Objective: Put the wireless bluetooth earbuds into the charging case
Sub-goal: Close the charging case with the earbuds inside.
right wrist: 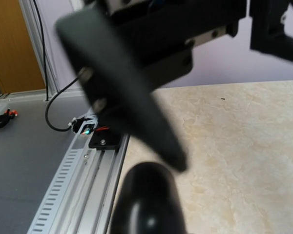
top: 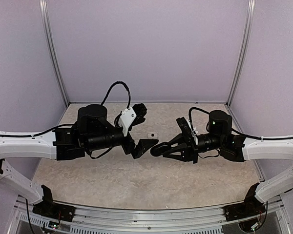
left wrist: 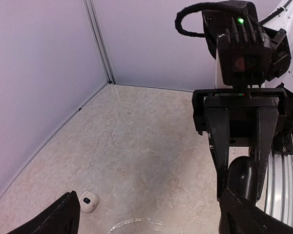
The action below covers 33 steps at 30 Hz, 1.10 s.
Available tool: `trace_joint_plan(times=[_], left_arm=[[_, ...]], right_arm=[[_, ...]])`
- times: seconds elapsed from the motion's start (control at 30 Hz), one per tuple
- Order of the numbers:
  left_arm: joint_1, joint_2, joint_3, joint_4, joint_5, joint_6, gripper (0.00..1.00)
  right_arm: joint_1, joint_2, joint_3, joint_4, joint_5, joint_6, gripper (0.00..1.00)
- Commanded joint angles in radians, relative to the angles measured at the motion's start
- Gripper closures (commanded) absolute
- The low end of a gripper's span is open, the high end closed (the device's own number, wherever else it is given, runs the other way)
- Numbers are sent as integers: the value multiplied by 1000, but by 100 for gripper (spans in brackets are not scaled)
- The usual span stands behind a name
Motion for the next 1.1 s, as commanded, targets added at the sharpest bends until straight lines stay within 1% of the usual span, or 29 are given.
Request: trace_joint_plan(times=[0.0, 0.37, 0.6, 0.73, 0.9, 1.07], left_arm=[[-25, 16, 24, -22, 43, 61, 1], [-33, 12, 14, -17, 33, 75, 1], [-22, -12, -28, 71, -101, 43, 1], [20, -42, -79, 155, -178, -12, 1], [98, -72, -135, 259, -227, -156, 1], [125, -92, -203, 359, -280, -232, 1]], right_arm=[[8, -7, 31, 6, -11, -4, 100], [8, -11, 27, 7, -6, 0, 100], [4, 1, 29, 13, 39, 26, 100], [-25, 25, 40, 12, 96, 75, 100], [-86, 104, 83, -32, 146, 155, 100], [-155, 196, 95, 50, 148, 288, 100]])
